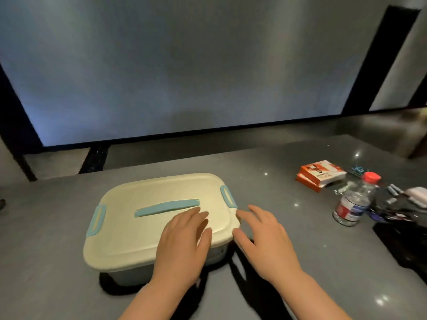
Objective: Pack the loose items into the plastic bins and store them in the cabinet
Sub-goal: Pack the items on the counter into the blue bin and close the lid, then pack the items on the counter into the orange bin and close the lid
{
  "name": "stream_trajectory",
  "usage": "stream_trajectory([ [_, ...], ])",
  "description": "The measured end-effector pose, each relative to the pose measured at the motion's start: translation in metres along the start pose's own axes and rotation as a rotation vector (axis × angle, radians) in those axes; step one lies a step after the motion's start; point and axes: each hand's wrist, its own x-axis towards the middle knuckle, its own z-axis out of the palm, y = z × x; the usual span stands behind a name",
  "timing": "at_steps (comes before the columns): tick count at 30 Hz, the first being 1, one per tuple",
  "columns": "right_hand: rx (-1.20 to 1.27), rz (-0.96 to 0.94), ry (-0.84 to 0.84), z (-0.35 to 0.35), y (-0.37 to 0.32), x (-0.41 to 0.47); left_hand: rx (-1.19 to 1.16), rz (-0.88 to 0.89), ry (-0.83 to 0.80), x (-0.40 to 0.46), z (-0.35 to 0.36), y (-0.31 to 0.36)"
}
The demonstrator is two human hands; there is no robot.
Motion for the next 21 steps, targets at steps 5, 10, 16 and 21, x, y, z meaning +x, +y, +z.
stream_trajectory([
  [5, -0.043, 0.292, 0.043, -0.029, 0.046, -0.057, -0.098, 0.226, -0.098, 0.0, 0.025, 0.048],
  [10, -0.054, 0.581, 0.121, -0.053, 0.079, -0.13, -0.162, 0.433, -0.299, -0.015, 0.069, 0.098],
  [16, -0.093, 0.776, 0.209, -0.1, 0.125, -0.214, -0.267, 0.559, -0.425, -0.059, 0.11, 0.183],
  [21, -0.108, 0.824, 0.266, -0.136, 0.172, -0.268, -0.298, 0.627, -0.447, -0.087, 0.142, 0.255],
])
